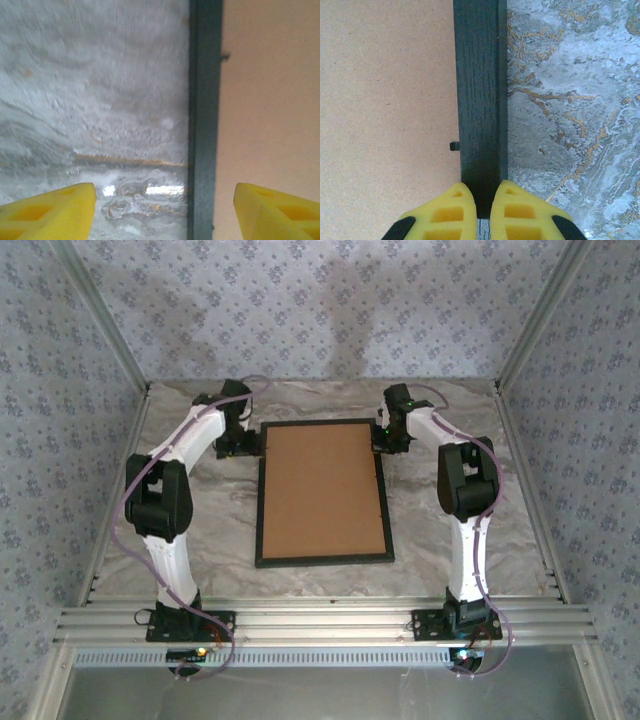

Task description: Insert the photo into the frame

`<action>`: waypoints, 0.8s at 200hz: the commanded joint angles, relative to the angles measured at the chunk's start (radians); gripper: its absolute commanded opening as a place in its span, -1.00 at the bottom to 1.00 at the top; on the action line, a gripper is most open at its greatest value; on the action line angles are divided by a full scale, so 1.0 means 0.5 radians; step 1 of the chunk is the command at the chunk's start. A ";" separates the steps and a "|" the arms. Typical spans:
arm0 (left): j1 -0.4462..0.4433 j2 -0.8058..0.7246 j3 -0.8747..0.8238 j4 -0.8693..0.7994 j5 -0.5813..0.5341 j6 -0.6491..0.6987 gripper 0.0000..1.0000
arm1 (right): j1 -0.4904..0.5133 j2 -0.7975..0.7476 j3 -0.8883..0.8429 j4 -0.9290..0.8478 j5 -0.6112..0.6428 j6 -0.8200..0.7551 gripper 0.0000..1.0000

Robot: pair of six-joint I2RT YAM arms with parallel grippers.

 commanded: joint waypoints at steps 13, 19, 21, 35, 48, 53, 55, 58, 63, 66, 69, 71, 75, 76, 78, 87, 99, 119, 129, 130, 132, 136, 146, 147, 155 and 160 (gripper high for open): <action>-0.004 -0.091 -0.244 0.123 0.061 -0.075 0.47 | 0.029 -0.023 -0.037 -0.060 -0.038 0.004 -0.84; -0.005 -0.093 -0.275 0.137 0.086 -0.092 0.47 | 0.030 -0.020 -0.036 -0.063 -0.037 0.004 -0.84; -0.008 -0.092 -0.286 0.144 0.091 -0.099 0.47 | 0.030 -0.020 -0.034 -0.064 -0.038 0.002 -0.84; -0.014 -0.095 -0.359 0.185 0.139 -0.127 0.47 | 0.029 -0.016 -0.034 -0.064 -0.039 0.004 -0.83; -0.019 -0.089 -0.397 0.205 0.154 -0.144 0.47 | 0.030 -0.013 -0.028 -0.064 -0.040 0.003 -0.83; -0.022 -0.086 -0.407 0.211 0.159 -0.149 0.47 | 0.033 -0.013 -0.028 -0.063 -0.041 0.004 -0.83; -0.025 -0.086 -0.411 0.216 0.159 -0.152 0.47 | 0.033 -0.013 -0.026 -0.063 -0.041 0.004 -0.83; -0.028 -0.083 -0.416 0.218 0.162 -0.157 0.47 | 0.031 -0.013 -0.025 -0.063 -0.039 0.002 -0.83; -0.031 -0.080 -0.423 0.223 0.167 -0.164 0.47 | 0.033 -0.011 -0.022 -0.065 -0.041 0.004 -0.83; -0.034 -0.078 -0.427 0.224 0.169 -0.166 0.47 | 0.033 -0.010 -0.022 -0.064 -0.041 0.004 -0.83; -0.037 -0.077 -0.431 0.227 0.168 -0.169 0.47 | 0.034 -0.010 -0.021 -0.064 -0.041 0.003 -0.83; -0.040 -0.075 -0.435 0.228 0.169 -0.170 0.47 | 0.032 -0.010 -0.021 -0.066 -0.041 0.003 -0.83; -0.044 -0.073 -0.441 0.231 0.170 -0.173 0.47 | 0.031 -0.011 -0.021 -0.069 -0.041 0.004 -0.83; -0.044 -0.073 -0.440 0.231 0.169 -0.174 0.47 | 0.032 -0.012 -0.021 -0.067 -0.039 0.004 -0.83; -0.046 -0.073 -0.444 0.231 0.172 -0.175 0.47 | 0.031 -0.013 -0.021 -0.067 -0.040 0.003 -0.83; -0.055 -0.067 -0.453 0.228 0.173 -0.178 0.47 | 0.032 -0.015 -0.024 -0.072 -0.044 0.001 -0.83; -0.065 -0.064 -0.463 0.216 0.169 -0.178 0.47 | 0.032 -0.010 -0.025 -0.070 -0.044 0.004 -0.83; -0.071 -0.073 -0.485 0.198 0.155 -0.178 0.47 | 0.032 -0.007 -0.022 -0.068 -0.047 0.004 -0.83; -0.071 -0.084 -0.492 0.174 0.134 -0.175 0.47 | 0.031 -0.007 -0.021 -0.069 -0.047 0.004 -0.83; -0.071 -0.085 -0.494 0.173 0.133 -0.175 0.47 | 0.031 -0.007 -0.021 -0.071 -0.047 0.002 -0.83; -0.071 -0.088 -0.497 0.169 0.126 -0.173 0.47 | 0.031 -0.007 -0.021 -0.072 -0.047 0.004 -0.83; -0.071 -0.093 -0.502 0.163 0.117 -0.172 0.47 | 0.033 -0.010 -0.021 -0.072 -0.047 0.002 -0.83; -0.071 -0.109 -0.513 0.148 0.104 -0.166 0.47 | 0.033 -0.010 -0.021 -0.071 -0.044 0.000 -0.83; -0.071 -0.111 -0.513 0.147 0.104 -0.166 0.47 | 0.032 -0.012 -0.021 -0.070 -0.044 0.000 -0.84; -0.071 -0.121 -0.522 0.132 0.102 -0.164 0.47 | 0.032 -0.010 -0.022 -0.072 -0.044 0.002 -0.83; -0.074 -0.125 -0.528 0.124 0.104 -0.163 0.47 | 0.031 -0.011 -0.021 -0.072 -0.044 0.003 -0.83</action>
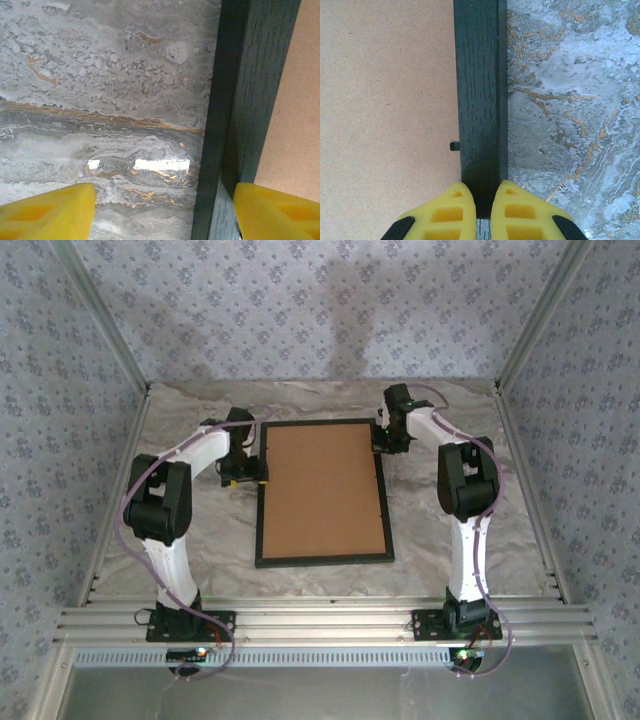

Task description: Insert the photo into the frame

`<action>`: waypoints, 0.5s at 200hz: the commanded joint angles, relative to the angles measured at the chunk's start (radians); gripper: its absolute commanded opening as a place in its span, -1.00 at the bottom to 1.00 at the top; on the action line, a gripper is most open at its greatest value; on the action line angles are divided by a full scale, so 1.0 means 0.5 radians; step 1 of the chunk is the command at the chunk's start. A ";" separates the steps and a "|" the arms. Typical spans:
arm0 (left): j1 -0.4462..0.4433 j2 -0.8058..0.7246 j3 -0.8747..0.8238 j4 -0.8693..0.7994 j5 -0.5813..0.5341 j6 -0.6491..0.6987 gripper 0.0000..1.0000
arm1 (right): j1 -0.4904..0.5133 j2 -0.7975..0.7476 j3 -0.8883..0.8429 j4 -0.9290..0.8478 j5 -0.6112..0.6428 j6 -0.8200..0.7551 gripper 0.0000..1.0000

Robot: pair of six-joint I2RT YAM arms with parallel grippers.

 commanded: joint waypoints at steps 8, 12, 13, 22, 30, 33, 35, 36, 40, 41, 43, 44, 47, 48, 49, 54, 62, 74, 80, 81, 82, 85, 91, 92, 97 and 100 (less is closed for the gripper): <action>-0.034 -0.071 -0.066 -0.119 -0.007 0.002 0.47 | 0.032 -0.010 -0.021 -0.066 -0.044 0.001 -0.83; -0.036 -0.073 -0.069 -0.122 -0.004 0.004 0.47 | 0.032 -0.010 -0.021 -0.067 -0.042 0.001 -0.83; -0.038 -0.073 -0.071 -0.122 -0.004 0.005 0.47 | 0.033 -0.010 -0.021 -0.066 -0.042 0.001 -0.83; -0.045 -0.076 -0.078 -0.128 -0.003 0.007 0.47 | 0.033 -0.010 -0.021 -0.069 -0.041 0.001 -0.83; -0.049 -0.077 -0.082 -0.126 -0.001 0.008 0.47 | 0.034 -0.007 -0.021 -0.070 -0.041 0.003 -0.83; -0.052 -0.076 -0.082 -0.123 0.000 0.007 0.47 | 0.036 -0.007 -0.021 -0.072 -0.040 0.002 -0.83; -0.054 -0.076 -0.084 -0.123 0.000 0.006 0.47 | 0.035 -0.007 -0.023 -0.072 -0.038 0.001 -0.83; -0.055 -0.077 -0.083 -0.123 -0.001 0.005 0.47 | 0.034 -0.007 -0.022 -0.072 -0.038 0.001 -0.83; -0.054 -0.074 -0.083 -0.120 0.001 0.005 0.47 | 0.034 -0.007 -0.022 -0.072 -0.036 0.000 -0.83; -0.055 -0.074 -0.084 -0.120 0.002 0.005 0.47 | 0.035 -0.007 -0.021 -0.072 -0.037 0.001 -0.83; -0.058 -0.072 -0.083 -0.117 0.004 0.003 0.47 | 0.035 -0.007 -0.021 -0.070 -0.037 0.000 -0.83; -0.058 -0.073 -0.084 -0.117 0.005 0.002 0.47 | 0.034 -0.007 -0.021 -0.071 -0.038 0.000 -0.83; -0.061 -0.070 -0.083 -0.117 0.007 0.002 0.47 | 0.036 -0.007 -0.021 -0.072 -0.035 0.002 -0.83; -0.061 -0.070 -0.084 -0.115 0.008 0.002 0.47 | 0.036 -0.007 -0.021 -0.072 -0.035 0.000 -0.83; -0.061 -0.068 -0.084 -0.114 0.010 0.000 0.47 | 0.037 -0.007 -0.021 -0.070 -0.035 0.000 -0.83; -0.064 -0.064 -0.082 -0.112 0.016 -0.003 0.47 | 0.038 -0.007 -0.021 -0.071 -0.035 0.002 -0.84; -0.070 -0.059 -0.080 -0.116 0.021 -0.004 0.47 | 0.038 -0.005 -0.021 -0.073 -0.032 0.001 -0.84; -0.080 -0.054 -0.082 -0.128 0.026 -0.004 0.47 | 0.039 -0.006 -0.019 -0.078 -0.023 0.001 -0.83; -0.083 -0.059 -0.084 -0.136 0.021 -0.002 0.47 | 0.041 -0.007 -0.021 -0.078 -0.022 0.001 -0.84; -0.083 -0.060 -0.084 -0.140 0.021 -0.001 0.47 | 0.040 -0.007 -0.021 -0.078 -0.021 0.001 -0.84; -0.083 -0.060 -0.086 -0.140 0.019 -0.001 0.47 | 0.041 -0.007 -0.021 -0.079 -0.020 0.001 -0.84; -0.083 -0.063 -0.087 -0.143 0.017 -0.001 0.47 | 0.039 -0.007 -0.021 -0.078 -0.019 0.001 -0.84; -0.084 -0.071 -0.095 -0.146 0.007 0.001 0.47 | 0.040 -0.007 -0.022 -0.081 -0.019 0.000 -0.84; -0.084 -0.072 -0.096 -0.147 0.005 0.002 0.47 | 0.040 -0.007 -0.021 -0.081 -0.019 -0.001 -0.84; -0.083 -0.078 -0.103 -0.152 -0.005 0.001 0.47 | 0.041 -0.007 -0.021 -0.076 -0.020 -0.001 -0.83; -0.083 -0.081 -0.106 -0.156 -0.009 0.004 0.47 | 0.040 -0.007 -0.021 -0.075 -0.022 -0.001 -0.84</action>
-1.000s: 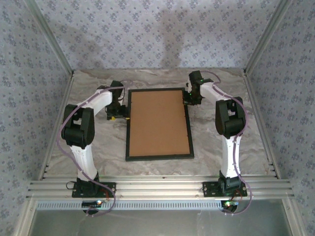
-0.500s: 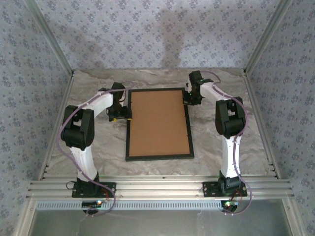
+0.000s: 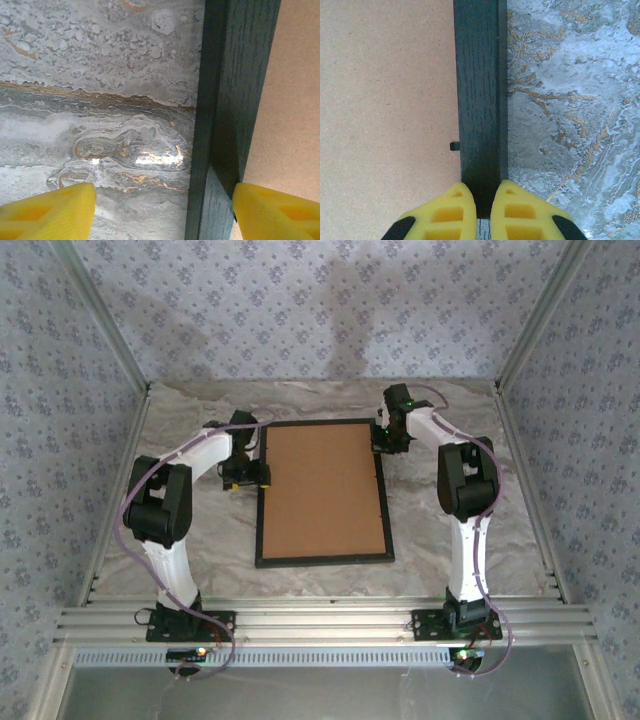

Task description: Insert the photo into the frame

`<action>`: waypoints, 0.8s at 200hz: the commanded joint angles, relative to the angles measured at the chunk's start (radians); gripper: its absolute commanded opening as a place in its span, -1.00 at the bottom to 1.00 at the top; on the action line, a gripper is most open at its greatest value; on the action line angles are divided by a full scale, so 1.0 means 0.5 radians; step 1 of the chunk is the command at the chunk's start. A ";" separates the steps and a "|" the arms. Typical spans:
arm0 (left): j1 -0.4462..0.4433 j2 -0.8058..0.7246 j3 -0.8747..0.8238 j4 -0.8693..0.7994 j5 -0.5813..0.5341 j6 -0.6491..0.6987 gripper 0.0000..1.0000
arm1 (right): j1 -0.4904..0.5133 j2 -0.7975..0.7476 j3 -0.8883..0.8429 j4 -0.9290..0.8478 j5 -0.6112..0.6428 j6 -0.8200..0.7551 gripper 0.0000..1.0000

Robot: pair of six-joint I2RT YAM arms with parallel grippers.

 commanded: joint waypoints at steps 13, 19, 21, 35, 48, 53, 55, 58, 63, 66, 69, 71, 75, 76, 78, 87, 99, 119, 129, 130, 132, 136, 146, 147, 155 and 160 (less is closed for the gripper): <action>-0.033 -0.063 -0.078 -0.155 -0.013 0.005 0.47 | 0.037 -0.007 -0.021 -0.075 -0.024 -0.001 -0.84; -0.033 -0.064 -0.084 -0.155 -0.016 0.004 0.47 | 0.037 -0.007 -0.021 -0.074 -0.025 0.001 -0.84; -0.033 -0.064 -0.085 -0.158 -0.017 0.005 0.47 | 0.038 -0.007 -0.021 -0.075 -0.025 0.001 -0.84; -0.033 -0.064 -0.099 -0.153 -0.023 0.006 0.47 | 0.038 -0.004 -0.024 -0.074 -0.025 0.000 -0.84; -0.032 -0.061 -0.106 -0.142 -0.023 0.001 0.47 | 0.037 -0.004 -0.028 -0.072 -0.025 0.000 -0.84; -0.033 -0.056 -0.103 -0.137 -0.020 0.001 0.47 | 0.037 -0.004 -0.028 -0.074 -0.025 0.002 -0.84; -0.033 -0.055 -0.104 -0.133 -0.018 -0.001 0.47 | 0.038 -0.004 -0.028 -0.074 -0.025 0.000 -0.84; -0.033 -0.052 -0.103 -0.130 -0.014 -0.003 0.47 | 0.040 -0.004 -0.028 -0.075 -0.023 0.001 -0.84; -0.033 -0.049 -0.103 -0.120 -0.005 -0.006 0.47 | 0.038 -0.004 -0.028 -0.073 -0.025 0.002 -0.84; -0.033 -0.047 -0.104 -0.117 0.002 -0.009 0.47 | 0.039 -0.007 -0.032 -0.075 -0.025 0.002 -0.84; -0.035 -0.045 -0.104 -0.113 0.009 -0.012 0.47 | 0.038 -0.007 -0.031 -0.074 -0.025 0.002 -0.84; -0.033 -0.041 -0.102 -0.110 0.014 -0.015 0.47 | 0.037 -0.007 -0.032 -0.075 -0.025 0.002 -0.84; -0.033 -0.037 -0.104 -0.104 0.026 -0.018 0.47 | 0.038 -0.008 -0.031 -0.074 -0.025 0.000 -0.84; -0.033 -0.037 -0.104 -0.102 0.031 -0.020 0.47 | 0.037 -0.008 -0.029 -0.073 -0.025 0.001 -0.84; -0.033 -0.034 -0.106 -0.097 0.033 -0.024 0.47 | 0.038 -0.007 -0.029 -0.074 -0.025 0.001 -0.84; -0.039 -0.028 -0.119 -0.065 0.058 -0.041 0.47 | 0.038 -0.010 -0.031 -0.075 -0.025 0.001 -0.84; -0.044 -0.016 -0.150 -0.016 0.093 -0.070 0.47 | 0.040 -0.010 -0.032 -0.063 -0.025 0.002 -0.84; -0.065 0.040 -0.213 0.087 0.134 -0.128 0.46 | 0.052 -0.008 -0.028 -0.051 -0.022 0.000 -0.85; -0.083 0.077 -0.237 0.134 0.153 -0.151 0.45 | 0.062 -0.008 -0.025 -0.053 -0.022 -0.003 -0.85; -0.085 0.080 -0.236 0.136 0.153 -0.152 0.45 | 0.062 -0.008 -0.025 -0.053 -0.022 -0.002 -0.85; -0.089 0.089 -0.243 0.145 0.154 -0.157 0.45 | 0.064 -0.007 -0.025 -0.055 -0.022 -0.002 -0.85; -0.099 0.104 -0.252 0.163 0.155 -0.166 0.44 | 0.067 -0.007 -0.025 -0.053 -0.026 0.001 -0.85; -0.120 0.140 -0.266 0.189 0.167 -0.181 0.43 | 0.068 -0.006 -0.026 -0.059 -0.030 -0.001 -0.85; -0.121 0.144 -0.269 0.192 0.170 -0.183 0.43 | 0.068 -0.005 -0.027 -0.059 -0.032 0.001 -0.85; -0.134 0.168 -0.277 0.213 0.176 -0.192 0.43 | 0.070 -0.007 -0.028 -0.060 -0.033 -0.001 -0.85; -0.141 0.182 -0.282 0.223 0.181 -0.199 0.43 | 0.068 -0.007 -0.028 -0.062 -0.038 -0.001 -0.85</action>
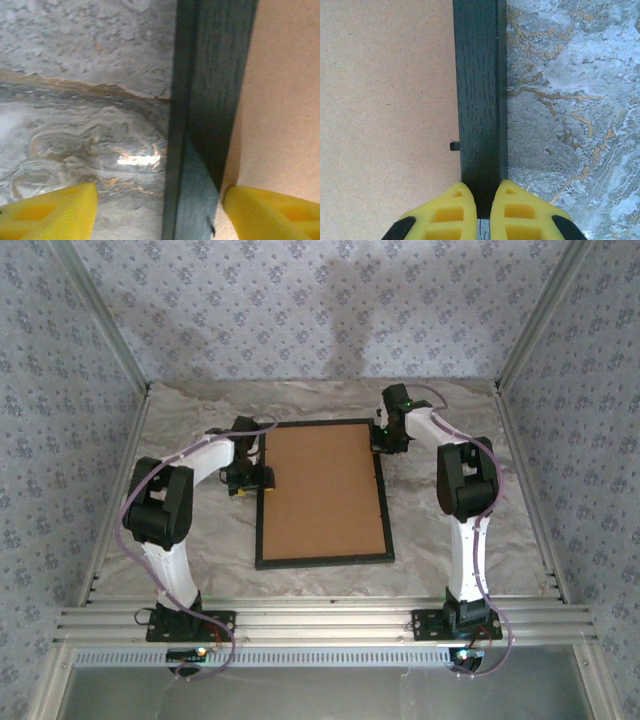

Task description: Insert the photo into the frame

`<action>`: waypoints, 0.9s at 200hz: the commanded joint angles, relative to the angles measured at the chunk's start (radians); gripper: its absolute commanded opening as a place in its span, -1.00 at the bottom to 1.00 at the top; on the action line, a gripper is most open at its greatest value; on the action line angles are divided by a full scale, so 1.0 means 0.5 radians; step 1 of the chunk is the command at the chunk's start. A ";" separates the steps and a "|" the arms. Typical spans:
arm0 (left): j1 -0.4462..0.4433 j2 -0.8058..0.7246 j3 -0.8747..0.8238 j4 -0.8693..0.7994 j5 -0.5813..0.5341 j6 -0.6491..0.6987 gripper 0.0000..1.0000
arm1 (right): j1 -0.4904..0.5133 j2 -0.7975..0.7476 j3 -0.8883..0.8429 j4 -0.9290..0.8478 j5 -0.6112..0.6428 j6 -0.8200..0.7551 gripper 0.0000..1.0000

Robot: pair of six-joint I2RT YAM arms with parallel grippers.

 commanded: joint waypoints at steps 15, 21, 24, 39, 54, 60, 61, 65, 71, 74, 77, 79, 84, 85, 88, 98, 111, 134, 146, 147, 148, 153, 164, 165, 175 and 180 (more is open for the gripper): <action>-0.107 0.227 -0.142 0.053 0.098 -0.070 0.43 | 0.055 -0.007 -0.025 -0.069 -0.048 -0.003 -0.85; -0.107 0.228 -0.137 0.049 0.096 -0.069 0.42 | 0.054 -0.009 -0.025 -0.074 -0.047 -0.001 -0.85; -0.107 0.225 -0.136 0.043 0.094 -0.069 0.42 | 0.055 -0.010 -0.027 -0.073 -0.047 -0.001 -0.85; -0.107 0.187 -0.097 0.012 0.067 -0.055 0.42 | 0.051 -0.016 -0.027 -0.075 -0.041 -0.004 -0.85; -0.102 0.128 -0.018 -0.059 0.022 -0.023 0.43 | 0.046 -0.023 -0.030 -0.078 -0.038 -0.004 -0.85; -0.096 0.103 0.012 -0.082 0.007 -0.012 0.43 | 0.044 -0.025 -0.031 -0.076 -0.037 -0.006 -0.85; -0.094 0.099 0.016 -0.085 0.006 -0.010 0.43 | 0.044 -0.026 -0.031 -0.077 -0.036 -0.005 -0.85; -0.087 0.081 0.034 -0.099 0.000 -0.004 0.44 | 0.042 -0.028 -0.033 -0.075 -0.035 -0.005 -0.85; -0.075 0.053 0.061 -0.116 -0.007 0.004 0.44 | 0.040 -0.029 -0.032 -0.077 -0.035 -0.004 -0.85; -0.067 0.038 0.069 -0.126 -0.010 0.007 0.45 | 0.038 -0.029 -0.031 -0.076 -0.034 -0.006 -0.85; -0.061 0.023 0.078 -0.130 -0.010 0.012 0.45 | 0.038 -0.029 -0.033 -0.078 -0.034 -0.005 -0.85; -0.055 0.014 0.084 -0.135 -0.009 0.013 0.45 | 0.035 -0.029 -0.034 -0.078 -0.033 -0.006 -0.85; -0.040 -0.013 0.094 -0.142 -0.011 0.016 0.45 | 0.035 -0.031 -0.035 -0.080 -0.034 -0.005 -0.85; -0.037 -0.016 0.095 -0.146 -0.012 0.016 0.46 | 0.034 -0.030 -0.034 -0.079 -0.035 -0.005 -0.85; -0.028 -0.030 0.098 -0.150 -0.011 0.019 0.46 | 0.035 -0.032 -0.034 -0.079 -0.034 -0.006 -0.85; 0.001 -0.072 0.101 -0.166 -0.016 0.025 0.46 | 0.031 -0.029 -0.034 -0.078 -0.036 -0.004 -0.85; 0.038 -0.118 0.094 -0.193 -0.038 0.039 0.46 | 0.032 -0.029 -0.038 -0.074 -0.040 -0.005 -0.85; 0.085 -0.187 0.041 -0.216 -0.074 0.056 0.46 | 0.036 -0.023 -0.035 -0.069 -0.041 -0.005 -0.85; 0.103 -0.211 0.004 -0.214 -0.078 0.059 0.47 | 0.034 -0.023 -0.034 -0.073 -0.041 -0.004 -0.85; 0.104 -0.213 0.001 -0.216 -0.076 0.059 0.47 | 0.034 -0.023 -0.035 -0.072 -0.041 -0.004 -0.85; 0.106 -0.214 -0.002 -0.216 -0.077 0.059 0.46 | 0.034 -0.023 -0.034 -0.074 -0.041 -0.004 -0.85; 0.111 -0.218 -0.015 -0.216 -0.080 0.060 0.46 | 0.034 -0.020 -0.034 -0.075 -0.041 -0.005 -0.85; 0.122 -0.221 -0.044 -0.211 -0.079 0.059 0.47 | 0.034 -0.020 -0.031 -0.073 -0.041 -0.004 -0.85; 0.122 -0.221 -0.046 -0.211 -0.077 0.060 0.47 | 0.034 -0.020 -0.031 -0.072 -0.041 -0.006 -0.85; 0.123 -0.218 -0.068 -0.202 -0.067 0.056 0.46 | 0.036 -0.020 -0.030 -0.072 -0.041 -0.006 -0.85; 0.123 -0.215 -0.075 -0.193 -0.057 0.053 0.47 | 0.034 -0.020 -0.028 -0.074 -0.041 -0.005 -0.85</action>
